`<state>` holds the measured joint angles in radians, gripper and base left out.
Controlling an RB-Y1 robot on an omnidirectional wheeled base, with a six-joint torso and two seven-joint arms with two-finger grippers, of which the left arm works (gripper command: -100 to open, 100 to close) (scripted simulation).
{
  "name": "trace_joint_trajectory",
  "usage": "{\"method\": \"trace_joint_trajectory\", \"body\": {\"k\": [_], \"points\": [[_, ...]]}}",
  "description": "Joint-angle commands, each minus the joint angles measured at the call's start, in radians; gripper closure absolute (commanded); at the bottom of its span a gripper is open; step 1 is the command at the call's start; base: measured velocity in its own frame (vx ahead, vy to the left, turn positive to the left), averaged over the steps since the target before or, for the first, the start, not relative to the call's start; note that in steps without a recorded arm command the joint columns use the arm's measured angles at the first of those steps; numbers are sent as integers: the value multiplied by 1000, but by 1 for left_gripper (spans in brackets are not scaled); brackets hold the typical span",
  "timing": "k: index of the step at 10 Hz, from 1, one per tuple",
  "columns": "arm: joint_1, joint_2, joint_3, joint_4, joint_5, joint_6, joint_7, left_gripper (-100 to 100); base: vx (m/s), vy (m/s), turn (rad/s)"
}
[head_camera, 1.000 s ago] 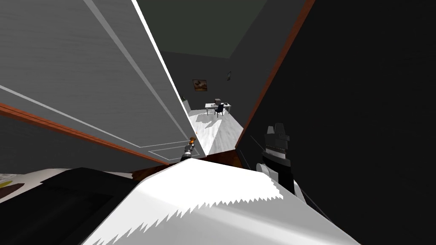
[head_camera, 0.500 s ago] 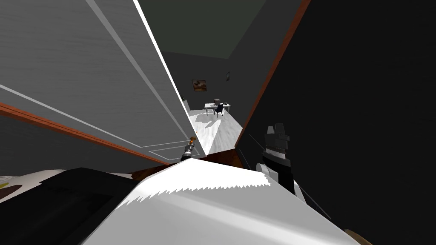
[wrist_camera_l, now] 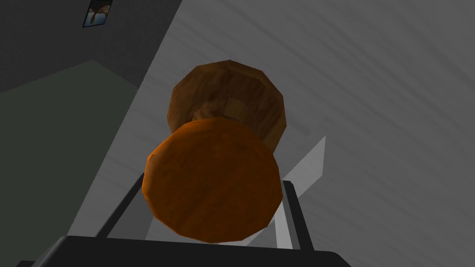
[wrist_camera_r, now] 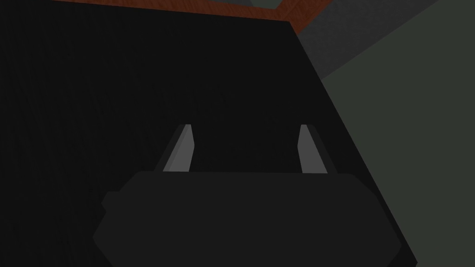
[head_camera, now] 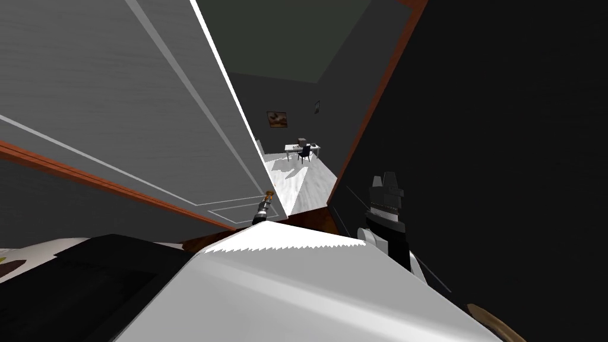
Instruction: Pull the door open
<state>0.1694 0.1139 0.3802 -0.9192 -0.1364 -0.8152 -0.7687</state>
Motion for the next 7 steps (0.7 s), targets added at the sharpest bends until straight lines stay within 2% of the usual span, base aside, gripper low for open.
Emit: {"method": "trace_joint_trajectory", "body": {"k": [1, 2, 4, 5, 6, 7], "points": [[-6, 0, -17, 10, 21, -5, 50, 100, -42, 16, -40], [-6, 0, -17, 10, 21, -5, 62, 100, -34, 11, -24], [-10, 7, -35, 16, 53, -6, 125, 100, -45, 11, -44], [-10, 7, -35, 16, 53, -6, 141, 100, -39, 13, -20], [-13, 11, -44, 18, 68, -6, 175, 100, -34, 6, -30], [-13, 11, -44, 18, 68, -6, 181, 100, -26, 0, -12]]}}
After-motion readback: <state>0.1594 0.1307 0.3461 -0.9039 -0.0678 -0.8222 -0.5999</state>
